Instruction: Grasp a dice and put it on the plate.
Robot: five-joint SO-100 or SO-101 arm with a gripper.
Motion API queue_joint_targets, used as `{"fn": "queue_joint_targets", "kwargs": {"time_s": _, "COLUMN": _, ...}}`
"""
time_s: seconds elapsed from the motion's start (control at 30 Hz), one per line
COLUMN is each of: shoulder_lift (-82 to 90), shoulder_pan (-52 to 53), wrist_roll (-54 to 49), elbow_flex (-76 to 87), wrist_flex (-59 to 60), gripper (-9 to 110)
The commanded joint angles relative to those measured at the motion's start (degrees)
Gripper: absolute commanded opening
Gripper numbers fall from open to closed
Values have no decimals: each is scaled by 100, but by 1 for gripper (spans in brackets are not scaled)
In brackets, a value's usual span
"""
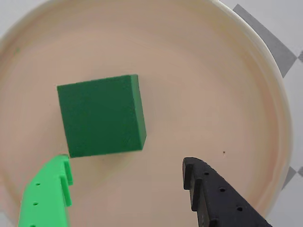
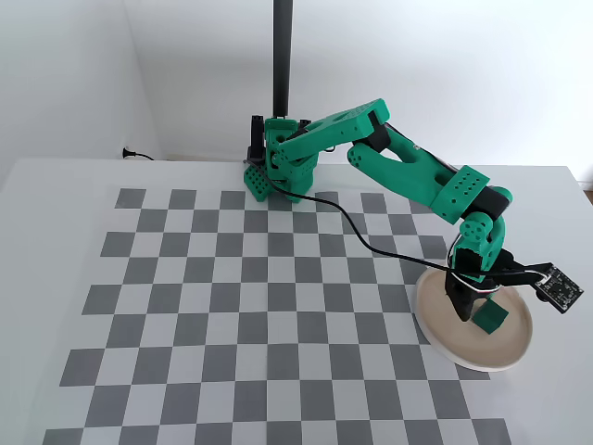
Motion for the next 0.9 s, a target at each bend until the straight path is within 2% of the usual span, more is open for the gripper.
{"fn": "queue_joint_targets", "kwargs": {"time_s": 0.0, "shoulder_lift": 1371, "shoulder_pan": -35, "wrist_roll": -79, "elbow_flex": -624, "wrist_flex": 343, "gripper": 16}}
{"fn": "queue_joint_targets", "kwargs": {"time_s": 0.13, "shoulder_lift": 1951, "shoulder_pan": -79, "wrist_roll": -26, "elbow_flex": -624, "wrist_flex": 853, "gripper": 15}}
{"fn": "queue_joint_targets", "kwargs": {"time_s": 0.3, "shoulder_lift": 2522, "shoulder_pan": -79, "wrist_roll": 79, "elbow_flex": -615, "wrist_flex": 1582, "gripper": -4}}
{"fn": "queue_joint_targets", "kwargs": {"time_s": 0.87, "shoulder_lift": 4474, "shoulder_pan": 149, "wrist_roll": 431, "elbow_flex": -527, "wrist_flex": 3252, "gripper": -4}}
